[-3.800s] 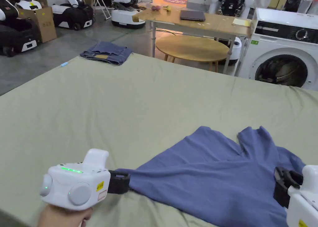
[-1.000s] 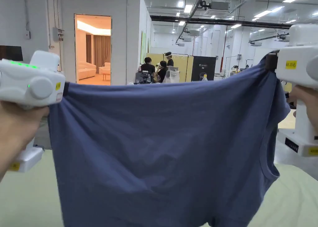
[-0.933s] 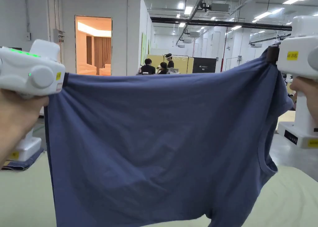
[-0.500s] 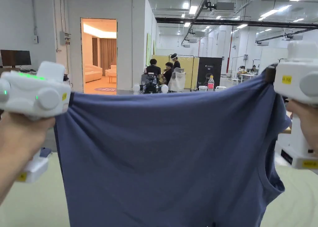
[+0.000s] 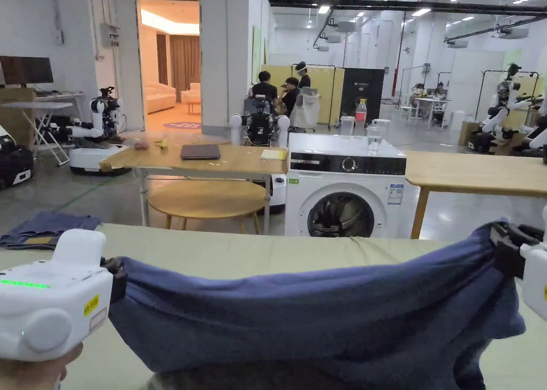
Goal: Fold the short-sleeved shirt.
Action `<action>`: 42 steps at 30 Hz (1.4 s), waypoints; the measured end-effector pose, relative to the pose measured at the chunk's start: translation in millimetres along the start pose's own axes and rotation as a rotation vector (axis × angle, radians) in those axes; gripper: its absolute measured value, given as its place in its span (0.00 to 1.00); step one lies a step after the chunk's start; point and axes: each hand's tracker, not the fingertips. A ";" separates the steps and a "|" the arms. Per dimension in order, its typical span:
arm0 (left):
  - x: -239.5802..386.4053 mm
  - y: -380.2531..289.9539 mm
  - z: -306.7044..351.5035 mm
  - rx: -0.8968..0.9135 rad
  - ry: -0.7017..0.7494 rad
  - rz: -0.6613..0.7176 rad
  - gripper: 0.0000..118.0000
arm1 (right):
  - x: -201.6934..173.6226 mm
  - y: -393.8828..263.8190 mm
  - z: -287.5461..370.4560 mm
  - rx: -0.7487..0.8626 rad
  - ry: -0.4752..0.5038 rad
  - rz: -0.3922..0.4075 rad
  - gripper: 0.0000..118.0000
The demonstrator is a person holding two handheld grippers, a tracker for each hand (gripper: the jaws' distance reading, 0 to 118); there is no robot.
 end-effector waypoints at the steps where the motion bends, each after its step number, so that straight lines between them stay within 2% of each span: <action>1: -0.8 -20.7 5.9 -0.039 -0.006 0.012 0.00 | -0.5 -19.7 13.5 -0.031 0.002 0.001 0.00; 4: -4.3 -88.2 27.0 -0.152 -0.005 0.049 0.00 | -0.6 -92.8 46.0 -0.151 0.017 0.025 0.00; 6: -10.7 -136.3 34.4 -0.272 -0.054 0.104 0.00 | -3.4 -146.1 64.4 -0.265 -0.009 0.051 0.00; 8: -12.6 -172.1 42.5 -0.353 -0.037 0.125 0.00 | -3.2 -194.7 72.6 -0.401 0.013 0.028 0.00; 10: -15.1 -197.8 47.0 -0.411 -0.032 0.136 0.00 | -3.4 -234.1 79.5 -0.525 0.030 -0.029 0.00; 12: -15.4 -207.5 52.8 -0.441 -0.057 0.170 0.00 | -5.0 -259.1 82.7 -0.590 0.003 -0.013 0.00; 13: -15.2 -208.3 54.6 -0.437 -0.051 0.166 0.03 | -4.1 -263.5 83.9 -0.600 -0.002 -0.015 0.01; 14: -13.9 -206.0 58.5 -0.429 -0.043 0.165 0.16 | -3.0 -259.9 86.9 -0.604 -0.003 -0.024 0.05; 15: -12.2 -202.6 63.1 -0.415 -0.032 0.166 0.49 | -2.5 -255.5 87.3 -0.607 -0.005 -0.034 0.23; 16: -10.8 -197.8 66.8 -0.389 -0.005 0.143 0.75 | -3.1 -246.5 89.2 -0.596 -0.003 -0.048 0.48; 17: -4.4 -189.4 72.9 -0.350 -0.013 0.117 0.91 | -6.4 -234.0 92.6 -0.555 0.003 -0.068 0.77; 18: 4.9 -179.9 79.3 -0.313 -0.023 0.094 0.94 | -11.5 -220.8 95.2 -0.514 0.018 -0.080 0.98; 21: 45.0 -148.5 97.3 -0.179 -0.050 0.003 0.94 | -40.8 -177.1 101.0 -0.353 0.080 -0.091 1.00; 23: 69.7 -131.8 100.4 -0.129 -0.072 -0.015 0.94 | -65.4 -155.5 104.5 -0.299 0.103 -0.089 1.00; 24: 74.6 -131.5 98.1 -0.113 -0.101 -0.005 0.86 | -76.3 -147.5 104.5 -0.284 0.118 -0.087 0.95; 25: 81.4 -127.6 99.2 -0.096 -0.115 0.003 0.67 | -85.2 -143.5 105.2 -0.286 0.113 -0.086 0.75; 27: 88.7 -126.0 97.8 -0.094 -0.119 0.007 0.00 | -102.9 -141.5 107.8 -0.248 0.110 -0.074 0.00; 29: 89.5 -129.9 91.4 -0.107 -0.114 -0.005 0.00 | -115.1 -145.5 105.8 -0.241 0.046 -0.022 0.00; 32: 71.6 -141.6 90.1 -0.169 -0.185 0.044 0.00 | -114.9 -153.9 106.7 -0.274 0.140 -0.082 0.00; 36: 25.0 -171.0 94.8 -0.218 -0.075 0.026 0.00 | -110.8 -170.9 109.2 -0.303 0.120 -0.054 0.00; 40: -34.6 -213.9 93.7 -0.331 -0.072 0.102 0.00 | -98.6 -190.5 112.8 -0.365 0.111 -0.078 0.00; 41: -46.8 -224.6 94.9 -0.354 -0.071 0.120 0.05 | -95.6 -195.6 112.2 -0.384 0.107 -0.079 0.00; 42: -54.2 -233.0 96.4 -0.356 -0.061 0.116 0.41 | -93.1 -200.6 112.3 -0.396 0.106 -0.079 0.00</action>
